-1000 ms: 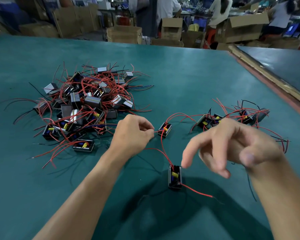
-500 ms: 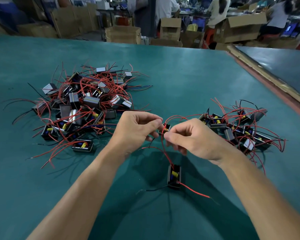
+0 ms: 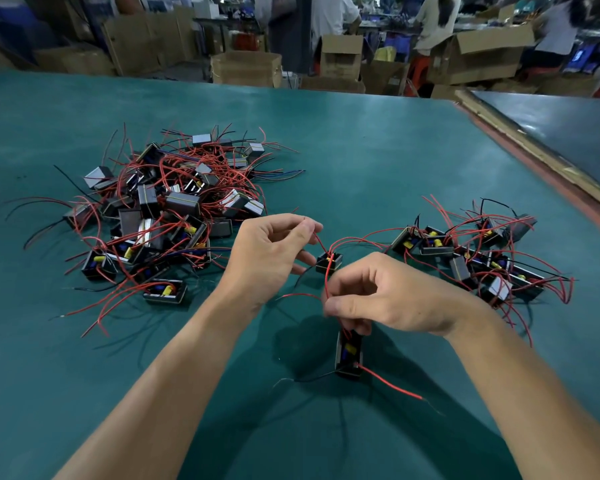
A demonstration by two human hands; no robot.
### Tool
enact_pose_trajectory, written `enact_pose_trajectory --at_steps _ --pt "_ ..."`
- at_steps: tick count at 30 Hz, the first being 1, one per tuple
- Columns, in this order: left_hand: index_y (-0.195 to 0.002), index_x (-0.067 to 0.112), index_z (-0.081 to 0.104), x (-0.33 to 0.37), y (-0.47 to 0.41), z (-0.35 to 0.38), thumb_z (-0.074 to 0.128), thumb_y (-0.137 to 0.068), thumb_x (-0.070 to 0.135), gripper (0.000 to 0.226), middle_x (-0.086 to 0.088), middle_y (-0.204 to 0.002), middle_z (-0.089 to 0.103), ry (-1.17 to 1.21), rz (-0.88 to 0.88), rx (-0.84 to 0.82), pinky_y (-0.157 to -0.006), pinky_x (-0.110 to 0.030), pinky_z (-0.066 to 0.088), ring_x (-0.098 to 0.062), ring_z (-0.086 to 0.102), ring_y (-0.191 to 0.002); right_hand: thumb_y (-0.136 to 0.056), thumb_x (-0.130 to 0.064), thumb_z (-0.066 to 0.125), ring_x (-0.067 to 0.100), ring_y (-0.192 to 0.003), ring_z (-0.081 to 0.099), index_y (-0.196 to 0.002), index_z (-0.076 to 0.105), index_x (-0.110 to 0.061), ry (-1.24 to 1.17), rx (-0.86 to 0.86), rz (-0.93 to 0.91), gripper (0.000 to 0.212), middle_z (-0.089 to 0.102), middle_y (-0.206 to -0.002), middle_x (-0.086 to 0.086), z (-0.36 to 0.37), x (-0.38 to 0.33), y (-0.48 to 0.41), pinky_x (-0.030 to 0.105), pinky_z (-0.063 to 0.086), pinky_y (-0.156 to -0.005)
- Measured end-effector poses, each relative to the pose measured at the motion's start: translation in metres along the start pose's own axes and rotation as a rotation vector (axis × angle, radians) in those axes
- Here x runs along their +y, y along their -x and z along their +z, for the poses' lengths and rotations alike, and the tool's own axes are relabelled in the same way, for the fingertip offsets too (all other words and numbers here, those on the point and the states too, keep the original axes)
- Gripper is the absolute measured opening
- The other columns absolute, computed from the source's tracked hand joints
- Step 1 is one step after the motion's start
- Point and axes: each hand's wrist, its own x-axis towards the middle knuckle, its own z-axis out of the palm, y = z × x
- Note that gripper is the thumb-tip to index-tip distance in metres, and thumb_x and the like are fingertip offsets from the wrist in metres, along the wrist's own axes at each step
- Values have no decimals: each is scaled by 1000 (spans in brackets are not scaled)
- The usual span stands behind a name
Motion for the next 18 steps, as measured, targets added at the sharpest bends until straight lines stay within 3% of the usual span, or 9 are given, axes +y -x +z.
enact_pose_trajectory --at_steps 10,14,18 --pt "-87 12 72 -2 -1 2 61 -94 10 13 1 -74 73 55 79 140 -47 -19 49 -12 64 -51 -96 -17 62 15 -55 53 -75 64 -4 44 -5 64 24 60 -60 1 -2 1 2 22 46 -54" --pt "-84 11 73 -4 -2 2 63 -94 11 14 -4 -80 74 36 60 79 -47 -22 52 -13 64 -53 -88 -27 64 18 -57 53 -82 66 -2 -38 83 10 26 61 -61 3 -2 1 0 23 46 -53" --pt "-85 13 72 -4 0 3 60 -95 12 16 -3 -81 75 -10 45 -2 -48 -22 51 -15 64 -52 -92 -23 61 16 -58 55 -80 70 -11 -104 114 -3 20 63 -63 3 -7 1 1 22 48 -53"
